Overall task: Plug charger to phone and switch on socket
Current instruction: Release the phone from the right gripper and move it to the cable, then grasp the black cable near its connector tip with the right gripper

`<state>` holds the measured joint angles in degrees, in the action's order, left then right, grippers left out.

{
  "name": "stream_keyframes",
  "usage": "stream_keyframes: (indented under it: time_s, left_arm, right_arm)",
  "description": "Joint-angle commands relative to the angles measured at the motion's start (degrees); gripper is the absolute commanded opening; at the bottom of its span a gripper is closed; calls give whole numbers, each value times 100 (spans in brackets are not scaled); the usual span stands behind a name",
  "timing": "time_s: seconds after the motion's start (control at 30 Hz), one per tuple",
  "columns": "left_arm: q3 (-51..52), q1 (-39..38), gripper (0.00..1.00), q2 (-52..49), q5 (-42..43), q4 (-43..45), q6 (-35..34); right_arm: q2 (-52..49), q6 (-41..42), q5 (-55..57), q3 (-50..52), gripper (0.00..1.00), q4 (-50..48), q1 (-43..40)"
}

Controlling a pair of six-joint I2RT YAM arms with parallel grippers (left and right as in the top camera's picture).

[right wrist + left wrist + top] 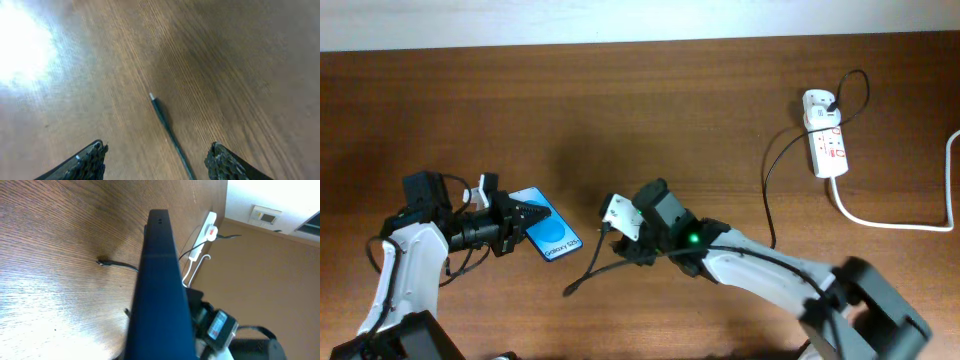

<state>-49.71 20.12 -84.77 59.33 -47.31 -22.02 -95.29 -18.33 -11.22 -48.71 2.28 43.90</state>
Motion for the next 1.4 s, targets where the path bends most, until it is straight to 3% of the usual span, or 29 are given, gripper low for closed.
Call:
stream_keyframes:
  time_s: [0.0,0.33,0.43,0.5,0.63,0.87,1.0,1.1,1.23,1.37]
  left_arm:
    - [-52,39,0,7,129,-13,109]
    - [-52,39,0,7,129,-15,109]
    - [-52,39,0,7,131,-17,109]
    - [-52,39,0,7,131,-17,109]
    - [-52,39,0,7,133,-61,107]
    - [-52,39,0,7,133,-101,109]
    - [-52,39,0,7,131,-101,109]
    - [-52,39,0,7,129,-98,111]
    - [-52,39,0,7,129,-96,114]
    - [-52,39,0,7,129,-98,114]
  right_arm:
    - [-494,-72,-310,-39,68,-192,-280]
    - [-1443,-74,-352,-39,67,-748,-317]
    - [-1757,-74,-354,-39,52,-745,-315]
    - [-1862,-74,-354,-39,31,-739,-315]
    - [-1888,-70,-358,-39,4,-605,-315]
    - [-1585,573,-507,-63,4,-289,-304]
    - [-1565,638,-461,-81,4,516,-308]
    - [-1464,1818,-577,-387,4,1303,-313]
    - [-1329,2330,-1233,-896,4,2090,-310]
    - [-1427,2308,-391,-846,26,2411,-299]
